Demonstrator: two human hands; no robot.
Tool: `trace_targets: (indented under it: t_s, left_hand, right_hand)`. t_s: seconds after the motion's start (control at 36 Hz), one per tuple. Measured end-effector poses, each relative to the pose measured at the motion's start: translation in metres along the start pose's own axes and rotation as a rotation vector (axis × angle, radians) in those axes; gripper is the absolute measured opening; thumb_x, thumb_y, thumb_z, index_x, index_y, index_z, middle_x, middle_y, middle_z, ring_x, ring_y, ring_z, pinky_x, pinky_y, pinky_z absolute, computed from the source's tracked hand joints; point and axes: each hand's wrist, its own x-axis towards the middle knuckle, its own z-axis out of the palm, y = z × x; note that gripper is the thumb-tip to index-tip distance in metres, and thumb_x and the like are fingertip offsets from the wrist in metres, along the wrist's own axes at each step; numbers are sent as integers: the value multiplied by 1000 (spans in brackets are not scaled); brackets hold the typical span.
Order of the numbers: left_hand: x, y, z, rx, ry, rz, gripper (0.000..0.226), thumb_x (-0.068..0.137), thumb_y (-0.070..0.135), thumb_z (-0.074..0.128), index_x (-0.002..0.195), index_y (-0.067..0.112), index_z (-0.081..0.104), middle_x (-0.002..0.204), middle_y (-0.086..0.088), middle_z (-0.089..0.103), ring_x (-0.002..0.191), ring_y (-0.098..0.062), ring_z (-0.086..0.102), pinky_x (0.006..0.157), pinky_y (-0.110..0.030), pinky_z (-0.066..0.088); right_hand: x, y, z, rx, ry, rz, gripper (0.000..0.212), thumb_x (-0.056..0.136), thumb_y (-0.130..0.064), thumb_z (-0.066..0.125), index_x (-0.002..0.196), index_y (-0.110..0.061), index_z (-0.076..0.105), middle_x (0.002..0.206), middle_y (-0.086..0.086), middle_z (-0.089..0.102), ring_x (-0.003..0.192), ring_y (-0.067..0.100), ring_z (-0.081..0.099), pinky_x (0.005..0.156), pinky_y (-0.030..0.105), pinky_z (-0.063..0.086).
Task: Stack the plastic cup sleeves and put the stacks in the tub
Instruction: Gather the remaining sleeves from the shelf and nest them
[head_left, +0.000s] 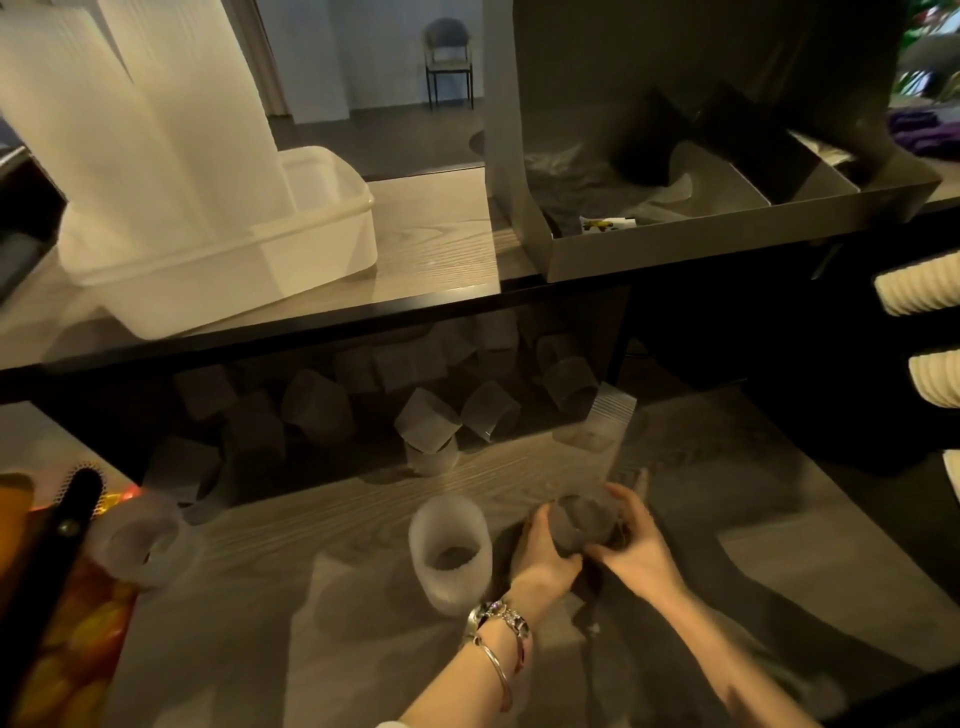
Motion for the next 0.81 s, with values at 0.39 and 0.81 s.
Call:
trace_targets:
  t_s: [0.39,0.81]
  left_hand:
    - [-38,31,-25,-175,36,249,56,91,28,54,141,24,29,138,4,43,117,0,38,93,-7,27]
    - [-122,28,-122,-12,260,428,63,83,47,60,134,37,24,129,24,36,115,7,36,93,-6,34]
  right_hand:
    - [-14,-42,1,294,71,-59,66,70,16,67,118,-25,48,111,-9,57,107,8,52,79,12,43]
    - [-50,-117,32,196,-178,-365,71,65,-1,79,120,-36,49,115,-26,57,111,-5,53,82,9,47]
